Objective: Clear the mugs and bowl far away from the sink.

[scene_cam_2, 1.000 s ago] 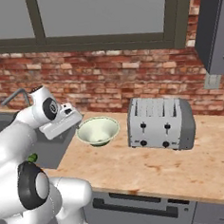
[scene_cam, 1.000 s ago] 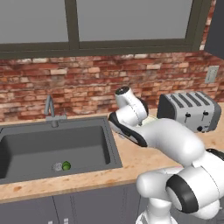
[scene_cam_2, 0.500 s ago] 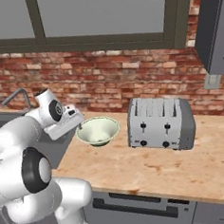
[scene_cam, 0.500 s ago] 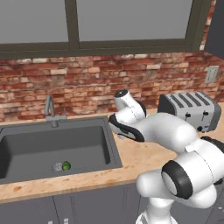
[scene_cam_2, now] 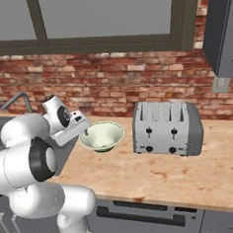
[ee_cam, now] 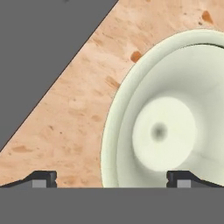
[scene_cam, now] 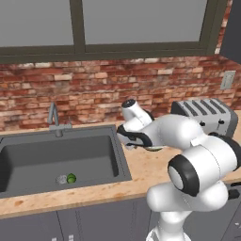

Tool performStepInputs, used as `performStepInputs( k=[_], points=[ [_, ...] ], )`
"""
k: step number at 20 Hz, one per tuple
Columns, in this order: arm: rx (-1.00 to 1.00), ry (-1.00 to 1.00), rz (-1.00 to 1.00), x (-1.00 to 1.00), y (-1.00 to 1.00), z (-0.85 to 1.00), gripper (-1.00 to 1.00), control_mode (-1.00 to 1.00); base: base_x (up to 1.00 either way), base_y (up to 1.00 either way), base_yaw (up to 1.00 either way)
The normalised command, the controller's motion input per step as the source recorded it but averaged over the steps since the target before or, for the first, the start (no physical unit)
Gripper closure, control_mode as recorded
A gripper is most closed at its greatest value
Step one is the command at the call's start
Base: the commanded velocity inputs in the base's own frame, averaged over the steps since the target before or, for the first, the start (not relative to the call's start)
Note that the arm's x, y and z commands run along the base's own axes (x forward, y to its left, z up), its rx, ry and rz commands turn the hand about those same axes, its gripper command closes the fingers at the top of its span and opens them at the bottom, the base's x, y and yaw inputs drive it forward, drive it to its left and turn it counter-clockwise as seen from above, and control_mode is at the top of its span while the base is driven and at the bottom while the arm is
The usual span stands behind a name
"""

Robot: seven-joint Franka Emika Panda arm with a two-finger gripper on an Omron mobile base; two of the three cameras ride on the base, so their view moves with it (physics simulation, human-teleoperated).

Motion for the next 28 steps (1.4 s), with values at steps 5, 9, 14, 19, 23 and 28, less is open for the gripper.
performStepInputs(
  k=[5, 9, 14, 19, 23, 28],
  points=[
    [0.00, 0.00, 0.00, 0.33, 0.00, -0.20, -1.00, -1.00, 0.00, 0.00, 0.00],
    [0.00, 0.00, 0.00, 0.24, 0.00, -0.15, -1.00, -1.00, 0.00, 0.00, 0.00],
    [0.00, 0.00, 0.00, 0.15, 0.00, -0.14, -1.00, -1.00, 0.00, 0.00, 0.00],
    [0.00, 0.00, 0.00, 0.09, 0.00, -0.16, -1.00, -1.00, 0.00, 0.00, 0.00],
    [0.00, 0.00, 0.00, 0.02, 0.00, -0.19, 1.00, -1.00, 0.00, 0.00, 0.00],
    [0.00, -0.03, 0.00, 0.00, -0.02, -0.11, 1.00, -1.00, 0.00, 0.00, 0.00]
  ],
)
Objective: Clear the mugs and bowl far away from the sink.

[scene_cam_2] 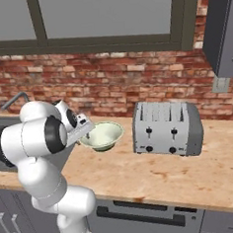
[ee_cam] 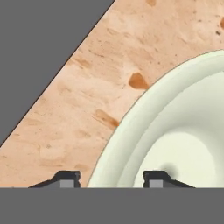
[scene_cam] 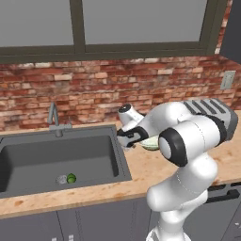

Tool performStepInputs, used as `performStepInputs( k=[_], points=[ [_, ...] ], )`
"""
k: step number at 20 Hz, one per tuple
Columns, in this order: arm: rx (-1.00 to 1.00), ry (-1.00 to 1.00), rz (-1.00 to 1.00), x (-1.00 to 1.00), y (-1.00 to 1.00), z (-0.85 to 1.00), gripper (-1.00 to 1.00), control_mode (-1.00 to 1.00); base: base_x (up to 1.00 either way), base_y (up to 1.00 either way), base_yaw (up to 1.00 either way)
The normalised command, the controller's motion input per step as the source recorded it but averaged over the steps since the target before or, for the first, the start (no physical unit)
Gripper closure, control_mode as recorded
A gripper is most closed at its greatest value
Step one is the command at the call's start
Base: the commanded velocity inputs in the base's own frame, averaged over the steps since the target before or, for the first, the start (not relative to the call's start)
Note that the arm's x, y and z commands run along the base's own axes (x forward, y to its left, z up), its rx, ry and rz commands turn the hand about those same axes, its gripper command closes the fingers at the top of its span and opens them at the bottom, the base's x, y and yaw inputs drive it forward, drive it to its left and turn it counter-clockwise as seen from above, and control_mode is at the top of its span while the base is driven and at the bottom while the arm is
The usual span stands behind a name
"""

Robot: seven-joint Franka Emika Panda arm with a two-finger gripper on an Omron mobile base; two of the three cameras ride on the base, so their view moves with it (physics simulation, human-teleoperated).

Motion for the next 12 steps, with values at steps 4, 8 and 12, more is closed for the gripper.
performStepInputs(
  k=[4, 8, 12],
  points=[
    [0.00, -0.18, 0.00, 0.00, -0.18, 0.00, 1.00, -1.00, 0.00, 0.00, 0.00],
    [0.00, -0.16, 0.00, -0.03, -0.20, 0.00, 1.00, -1.00, 0.00, 0.00, 0.00],
    [-0.03, -0.21, -0.01, -0.40, 0.16, 0.03, 1.00, -1.00, 0.00, 0.00, 0.00]
  ],
)
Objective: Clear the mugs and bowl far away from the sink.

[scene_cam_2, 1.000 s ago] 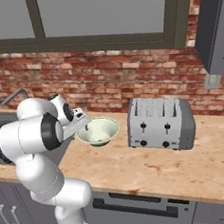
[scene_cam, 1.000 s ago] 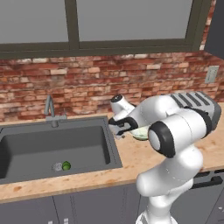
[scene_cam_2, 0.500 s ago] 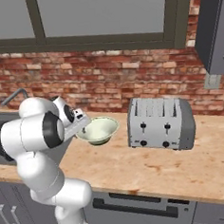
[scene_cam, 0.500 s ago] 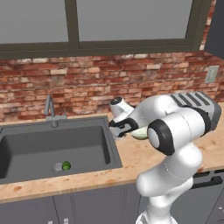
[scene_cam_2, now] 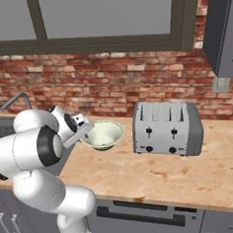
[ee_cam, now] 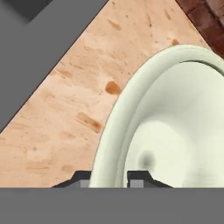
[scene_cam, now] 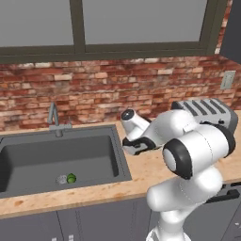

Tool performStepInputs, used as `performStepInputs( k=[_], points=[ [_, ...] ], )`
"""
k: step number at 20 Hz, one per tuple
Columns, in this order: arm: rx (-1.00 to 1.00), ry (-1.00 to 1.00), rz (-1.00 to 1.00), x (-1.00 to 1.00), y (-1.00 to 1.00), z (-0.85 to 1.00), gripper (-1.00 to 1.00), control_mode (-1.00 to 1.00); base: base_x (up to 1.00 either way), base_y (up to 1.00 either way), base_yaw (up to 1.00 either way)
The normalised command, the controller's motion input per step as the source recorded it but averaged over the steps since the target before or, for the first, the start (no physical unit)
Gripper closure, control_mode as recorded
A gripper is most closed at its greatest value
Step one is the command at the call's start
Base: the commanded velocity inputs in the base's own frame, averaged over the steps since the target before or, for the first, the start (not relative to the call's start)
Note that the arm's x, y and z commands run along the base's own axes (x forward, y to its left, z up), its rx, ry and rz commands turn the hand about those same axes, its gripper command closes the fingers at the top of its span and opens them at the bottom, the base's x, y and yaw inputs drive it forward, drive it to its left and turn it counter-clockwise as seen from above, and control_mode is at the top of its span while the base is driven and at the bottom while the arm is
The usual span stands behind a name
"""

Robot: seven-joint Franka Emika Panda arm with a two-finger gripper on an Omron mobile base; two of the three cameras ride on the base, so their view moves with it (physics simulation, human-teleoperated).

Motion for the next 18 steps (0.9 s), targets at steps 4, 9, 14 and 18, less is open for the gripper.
performStepInputs(
  k=[4, 9, 14, 18],
  points=[
    [-0.06, -0.16, 0.10, -0.24, 0.29, 0.75, 1.00, -1.00, 0.00, 0.00, 0.00],
    [-0.01, 0.11, 0.22, -0.04, 0.21, 1.00, 1.00, -1.00, 0.00, 0.00, 0.00],
    [-0.01, 0.09, 0.28, -0.03, 0.00, 1.00, 1.00, -1.00, 0.00, 0.00, 0.00],
    [-0.02, 0.00, 0.31, -0.08, 0.00, 1.00, 1.00, -1.00, 0.00, 0.00, 0.00]
  ],
)
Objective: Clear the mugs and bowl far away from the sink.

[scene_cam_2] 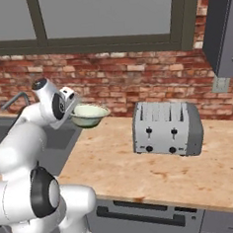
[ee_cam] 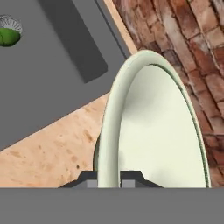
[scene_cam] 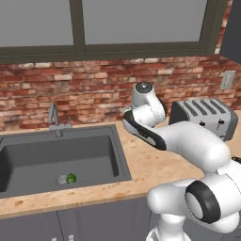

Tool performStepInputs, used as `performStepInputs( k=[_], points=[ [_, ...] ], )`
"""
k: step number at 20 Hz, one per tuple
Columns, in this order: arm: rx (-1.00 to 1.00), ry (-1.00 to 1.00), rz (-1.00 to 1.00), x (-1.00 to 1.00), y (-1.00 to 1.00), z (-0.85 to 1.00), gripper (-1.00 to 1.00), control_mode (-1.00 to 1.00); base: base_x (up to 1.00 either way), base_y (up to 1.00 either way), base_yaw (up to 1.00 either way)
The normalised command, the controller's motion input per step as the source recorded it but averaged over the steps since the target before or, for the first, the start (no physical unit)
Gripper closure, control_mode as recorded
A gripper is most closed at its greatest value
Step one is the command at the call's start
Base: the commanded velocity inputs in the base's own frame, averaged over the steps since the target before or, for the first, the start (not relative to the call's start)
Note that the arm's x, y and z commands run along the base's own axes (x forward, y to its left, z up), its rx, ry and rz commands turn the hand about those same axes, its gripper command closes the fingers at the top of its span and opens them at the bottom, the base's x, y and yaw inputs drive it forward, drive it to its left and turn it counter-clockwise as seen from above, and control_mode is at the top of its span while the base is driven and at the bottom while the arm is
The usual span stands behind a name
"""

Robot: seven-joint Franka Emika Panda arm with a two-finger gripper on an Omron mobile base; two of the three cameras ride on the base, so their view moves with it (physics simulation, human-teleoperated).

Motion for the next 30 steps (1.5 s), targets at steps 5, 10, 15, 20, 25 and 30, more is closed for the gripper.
performStepInputs(
  k=[5, 10, 15, 20, 25, 30],
  points=[
    [-0.06, 0.00, 0.38, 0.00, -0.05, 0.90, 1.00, -1.00, 0.00, 0.00, 0.00],
    [-0.07, -0.05, 0.36, -0.20, -0.13, 0.50, 1.00, -1.00, 0.00, 0.00, 0.00],
    [0.00, -0.10, 0.14, -0.70, -0.18, 0.13, 1.00, -1.00, 0.00, 0.00, 0.00],
    [0.00, -0.18, 0.00, -0.78, 0.00, 0.00, 1.00, -1.00, 0.00, 0.00, 0.00],
    [0.00, -0.18, -0.05, -0.61, -0.02, 0.02, 1.00, -1.00, 0.00, 0.00, 0.00],
    [0.04, -0.12, 0.00, -0.32, -0.05, 0.23, 1.00, -1.00, 0.00, 0.00, 0.00]
  ],
)
